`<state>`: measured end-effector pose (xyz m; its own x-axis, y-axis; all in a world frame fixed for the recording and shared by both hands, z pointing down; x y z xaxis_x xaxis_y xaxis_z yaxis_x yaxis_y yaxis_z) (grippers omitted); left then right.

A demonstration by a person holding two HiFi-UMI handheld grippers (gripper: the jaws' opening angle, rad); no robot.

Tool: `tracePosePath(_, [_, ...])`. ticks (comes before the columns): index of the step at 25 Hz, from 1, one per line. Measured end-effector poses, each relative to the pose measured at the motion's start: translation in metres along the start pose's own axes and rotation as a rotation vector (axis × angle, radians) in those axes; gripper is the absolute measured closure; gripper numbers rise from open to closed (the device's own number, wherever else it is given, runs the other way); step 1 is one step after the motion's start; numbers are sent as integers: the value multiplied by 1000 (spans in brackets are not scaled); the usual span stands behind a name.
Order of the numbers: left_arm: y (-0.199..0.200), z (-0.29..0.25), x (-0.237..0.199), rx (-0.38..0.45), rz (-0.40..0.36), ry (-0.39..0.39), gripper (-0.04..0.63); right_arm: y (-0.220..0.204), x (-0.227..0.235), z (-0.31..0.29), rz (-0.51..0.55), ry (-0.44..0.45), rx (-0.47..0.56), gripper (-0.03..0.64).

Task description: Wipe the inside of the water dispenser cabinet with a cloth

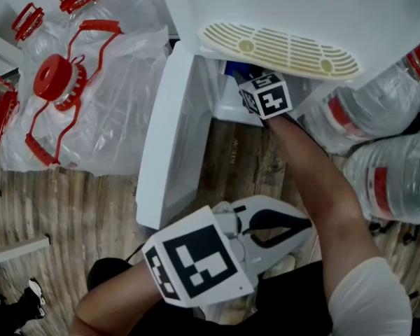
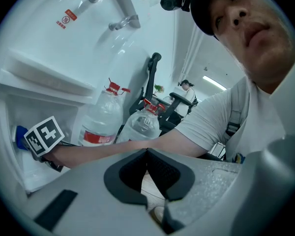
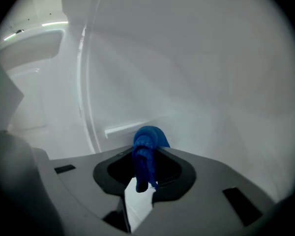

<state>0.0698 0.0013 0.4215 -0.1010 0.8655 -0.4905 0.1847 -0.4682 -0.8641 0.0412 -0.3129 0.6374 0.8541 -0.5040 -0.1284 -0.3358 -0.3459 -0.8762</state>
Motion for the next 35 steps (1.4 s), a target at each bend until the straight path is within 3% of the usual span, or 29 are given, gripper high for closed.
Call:
tracePosePath(11, [-1,-7,1,-12,12,-44,592,-7,-28,42,140,105,7,532])
tracePosePath(17, [-1,-9,-2,-3,39,-73,592,4,-5,53,144,22,39,532])
tracePosePath(26, [-4,-6,-2,-7,48,-56,592,33,22,25,73,-106,85,532])
tracePosePath(32, [-7,-2,-2,-7,59,-46,592,42,0,26,220,-51,109,532])
tracePosePath(35, [-5,-5,-2,-4,56,-55,592,38,-10,35,239,-11,122,532])
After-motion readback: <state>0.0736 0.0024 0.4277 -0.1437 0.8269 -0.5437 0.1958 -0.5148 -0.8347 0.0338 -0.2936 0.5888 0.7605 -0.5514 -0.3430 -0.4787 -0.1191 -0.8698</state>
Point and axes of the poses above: the fingertips, and each gripper's own axes: z backward along the fingers, x to its right, y out of its top, the point moved 5 cm from there along z, backward along the fingers, and after that the axes turned 12 degrees about -y, right-handed, at the moved point
